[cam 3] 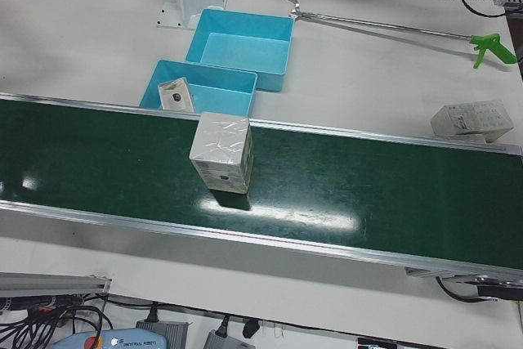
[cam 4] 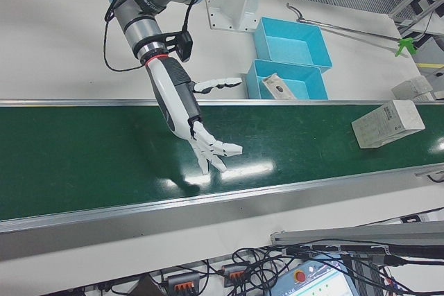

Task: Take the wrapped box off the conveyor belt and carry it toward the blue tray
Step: 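Lower the open right hand toward the belt as the wrapped box approaches, then rotate the right hand palm toward the oncoming white wrapped box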

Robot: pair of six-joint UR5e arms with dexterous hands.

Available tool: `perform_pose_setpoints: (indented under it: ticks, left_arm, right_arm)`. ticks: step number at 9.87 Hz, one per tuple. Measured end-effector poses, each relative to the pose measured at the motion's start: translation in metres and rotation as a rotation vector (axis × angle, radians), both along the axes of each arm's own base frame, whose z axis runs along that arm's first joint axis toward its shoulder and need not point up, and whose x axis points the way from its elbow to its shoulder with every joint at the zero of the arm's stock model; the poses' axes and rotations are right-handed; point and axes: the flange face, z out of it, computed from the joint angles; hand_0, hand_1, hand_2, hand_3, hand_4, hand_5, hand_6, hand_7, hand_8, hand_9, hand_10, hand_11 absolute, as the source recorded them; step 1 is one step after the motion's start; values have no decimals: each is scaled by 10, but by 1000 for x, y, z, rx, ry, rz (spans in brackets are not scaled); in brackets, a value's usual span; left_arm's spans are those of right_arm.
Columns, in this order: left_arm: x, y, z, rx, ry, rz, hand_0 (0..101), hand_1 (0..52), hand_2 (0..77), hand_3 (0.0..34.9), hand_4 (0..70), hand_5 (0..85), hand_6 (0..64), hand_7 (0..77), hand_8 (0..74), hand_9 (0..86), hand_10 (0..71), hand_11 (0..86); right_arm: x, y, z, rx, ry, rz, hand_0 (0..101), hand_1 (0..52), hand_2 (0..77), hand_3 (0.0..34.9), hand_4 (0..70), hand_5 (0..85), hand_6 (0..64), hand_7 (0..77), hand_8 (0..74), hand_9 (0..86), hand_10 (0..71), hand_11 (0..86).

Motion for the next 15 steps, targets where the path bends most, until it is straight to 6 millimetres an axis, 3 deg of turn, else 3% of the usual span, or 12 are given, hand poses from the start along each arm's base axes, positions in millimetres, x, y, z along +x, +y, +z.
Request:
perform_pose_setpoints:
  ticks: [1,2,5,8,9,10,11,15]
  left_arm:
    - [0,0,0,0,0,0,0,0,5,0,0,11,5,5,5,5,5,5]
    - [0,0,0,0,0,0,0,0,5,0,0,11,5,5,5,5,5,5]
    - [0,0,0,0,0,0,0,0,5,0,0,5,5,5,5,5,5,5]
    - [0,0,0,0,0,0,0,0,11,0,0,11,5,5,5,5,5,5]
    - [0,0,0,0,0,0,0,0,11,0,0,11,5,5,5,5,0,5]
    - [0,0,0,0,0,0,0,0,5,0,0,11,5,5,5,5,0,5]
    - [0,0,0,0,0,0,0,0,11,0,0,11,5,5,5,5,0,5]
    - [0,0,0,0,0,0,0,0,11,0,0,11,5,5,5,5,5,5]
  right_arm:
    - [-2,-1,0,11,-4,0,504,158,98,0,147,213,109,245,87,98,5,11]
    - [-5,-5,0,27,-10,1,484,120,71,0,147,191,131,273,109,136,27,54]
    - [-12,-10,6,40,-13,-3,482,120,76,1,147,191,131,273,109,136,22,38]
    - [-31,-3,4,52,-3,-28,481,120,76,0,153,191,131,273,109,136,22,38]
    - [-34,-1,1,64,11,-25,481,120,76,0,109,191,98,218,93,98,5,22]
    - [-33,1,-2,74,27,-6,481,120,76,0,109,191,98,218,93,98,5,22]
    - [-30,3,-5,80,41,18,481,158,98,0,109,191,87,202,76,71,5,16]
    - [-29,4,-2,80,88,52,495,175,125,0,109,191,71,202,71,71,5,16]
